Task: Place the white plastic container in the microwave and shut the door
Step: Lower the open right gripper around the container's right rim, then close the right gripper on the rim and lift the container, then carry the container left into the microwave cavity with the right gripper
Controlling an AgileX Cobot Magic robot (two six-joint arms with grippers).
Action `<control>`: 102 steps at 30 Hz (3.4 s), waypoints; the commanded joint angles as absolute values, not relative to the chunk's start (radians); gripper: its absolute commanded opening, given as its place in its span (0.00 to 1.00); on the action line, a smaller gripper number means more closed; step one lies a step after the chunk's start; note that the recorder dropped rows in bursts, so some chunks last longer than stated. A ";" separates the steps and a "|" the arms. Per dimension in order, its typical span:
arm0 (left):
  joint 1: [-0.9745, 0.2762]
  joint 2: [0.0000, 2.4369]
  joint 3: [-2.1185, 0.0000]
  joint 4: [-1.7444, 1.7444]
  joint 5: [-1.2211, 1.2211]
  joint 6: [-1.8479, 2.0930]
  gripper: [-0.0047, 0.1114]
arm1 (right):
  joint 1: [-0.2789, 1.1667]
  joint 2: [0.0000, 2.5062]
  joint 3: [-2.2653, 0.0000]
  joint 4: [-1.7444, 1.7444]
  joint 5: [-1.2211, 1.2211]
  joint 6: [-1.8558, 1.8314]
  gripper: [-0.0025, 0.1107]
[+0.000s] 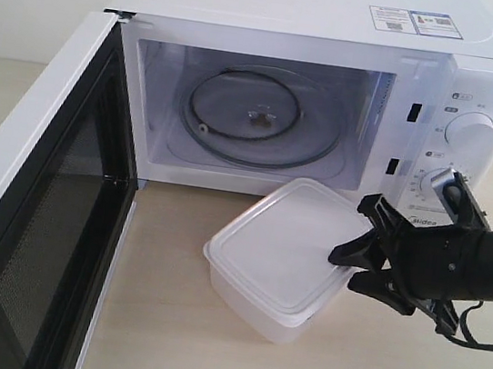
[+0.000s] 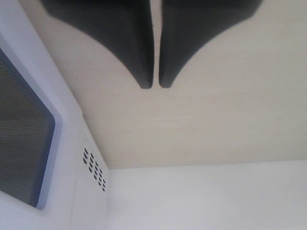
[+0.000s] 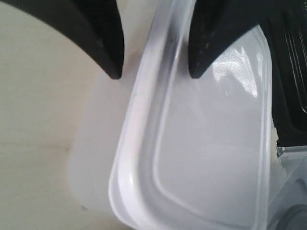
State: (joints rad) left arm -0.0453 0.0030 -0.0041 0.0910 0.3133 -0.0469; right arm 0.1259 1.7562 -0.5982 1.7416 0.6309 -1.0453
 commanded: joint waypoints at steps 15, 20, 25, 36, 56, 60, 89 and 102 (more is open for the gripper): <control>-0.043 0.000 0.000 0.093 0.315 -0.055 0.08 | 0.130 1.756 -0.605 1.744 0.620 -1.055 0.02; -0.043 0.000 0.000 0.093 0.315 -0.055 0.08 | 0.130 1.744 -0.602 1.744 0.681 -1.055 0.02; -0.043 0.000 0.000 0.093 0.315 -0.055 0.08 | 0.130 1.658 -0.562 1.744 0.650 -1.048 0.02; -0.043 0.000 0.000 0.093 0.315 -0.055 0.08 | 0.130 1.343 -0.419 1.744 0.713 -1.039 0.02; -0.043 0.000 0.000 0.093 0.315 -0.055 0.08 | 0.407 0.906 -0.308 1.744 0.240 -0.636 0.02; -0.043 0.000 0.000 0.093 0.315 -0.055 0.08 | 0.586 0.879 -0.308 1.744 0.055 -0.510 0.02; -0.043 0.000 0.000 0.093 0.315 -0.055 0.08 | 0.997 1.179 -0.311 0.879 -0.562 0.646 0.02; -0.043 0.000 0.000 0.093 0.315 -0.055 0.08 | 0.986 1.406 -0.469 0.861 -0.621 0.683 0.02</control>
State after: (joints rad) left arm -0.0453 0.0030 -0.0041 0.0910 0.3133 -0.0469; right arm 0.9967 1.3635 -0.4333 0.8820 -0.5819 0.6585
